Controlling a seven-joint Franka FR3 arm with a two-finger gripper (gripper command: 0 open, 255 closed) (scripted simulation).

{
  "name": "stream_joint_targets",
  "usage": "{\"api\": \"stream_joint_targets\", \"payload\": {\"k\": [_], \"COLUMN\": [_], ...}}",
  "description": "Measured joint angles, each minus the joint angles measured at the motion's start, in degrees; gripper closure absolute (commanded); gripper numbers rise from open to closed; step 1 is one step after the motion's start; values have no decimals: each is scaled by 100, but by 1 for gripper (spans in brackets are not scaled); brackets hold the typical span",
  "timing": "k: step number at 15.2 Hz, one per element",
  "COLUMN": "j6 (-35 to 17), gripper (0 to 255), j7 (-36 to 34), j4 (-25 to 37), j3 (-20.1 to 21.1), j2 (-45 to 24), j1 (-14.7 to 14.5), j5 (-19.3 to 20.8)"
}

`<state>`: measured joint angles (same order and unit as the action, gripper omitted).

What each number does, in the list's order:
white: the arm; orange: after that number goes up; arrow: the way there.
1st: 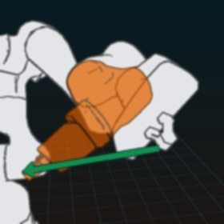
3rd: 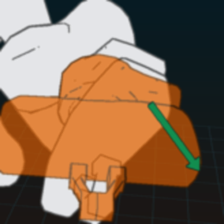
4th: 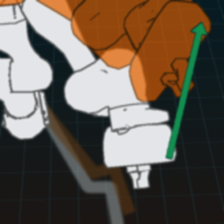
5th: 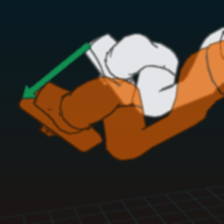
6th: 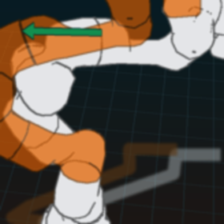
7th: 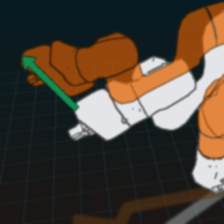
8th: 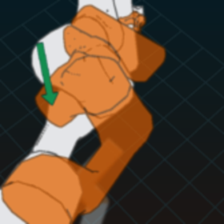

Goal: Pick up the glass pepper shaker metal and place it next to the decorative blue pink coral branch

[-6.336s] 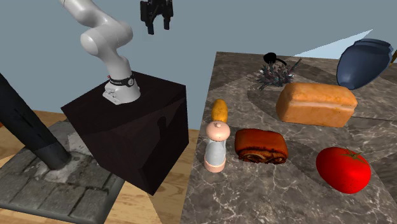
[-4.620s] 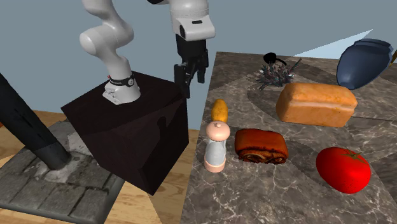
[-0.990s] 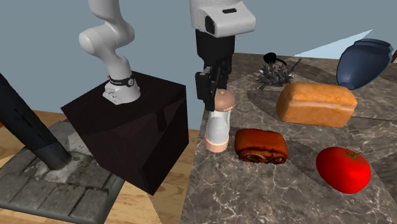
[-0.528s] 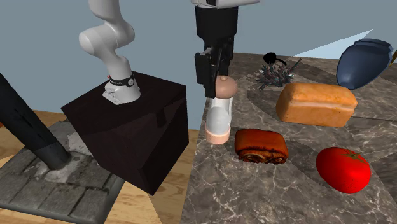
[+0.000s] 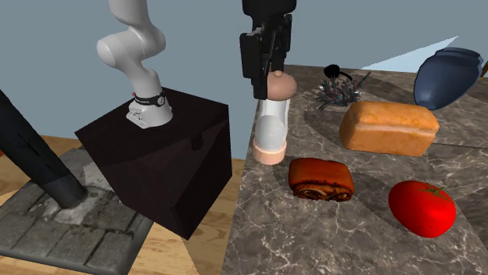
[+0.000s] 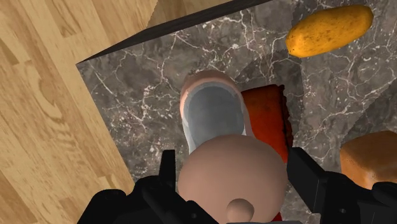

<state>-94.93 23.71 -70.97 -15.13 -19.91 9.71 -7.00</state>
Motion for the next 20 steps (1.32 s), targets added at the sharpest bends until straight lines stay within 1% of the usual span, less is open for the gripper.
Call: {"api": "stream_joint_targets", "payload": {"k": [9,13,16,17,20], "j6": [914,1431,1377,1209,932], "gripper": [255,255,255,255,255], "j7": [-11,-21,-239,-341,-701], "j4": [1279,2115,1808,1377,665], "j3": [-2,9,40,52,142], "j2": [-371,-689,-426,-161,304], "j1": [150,277,32,-129,-504], "j5": [-101,-188,-92,-10,163]}}
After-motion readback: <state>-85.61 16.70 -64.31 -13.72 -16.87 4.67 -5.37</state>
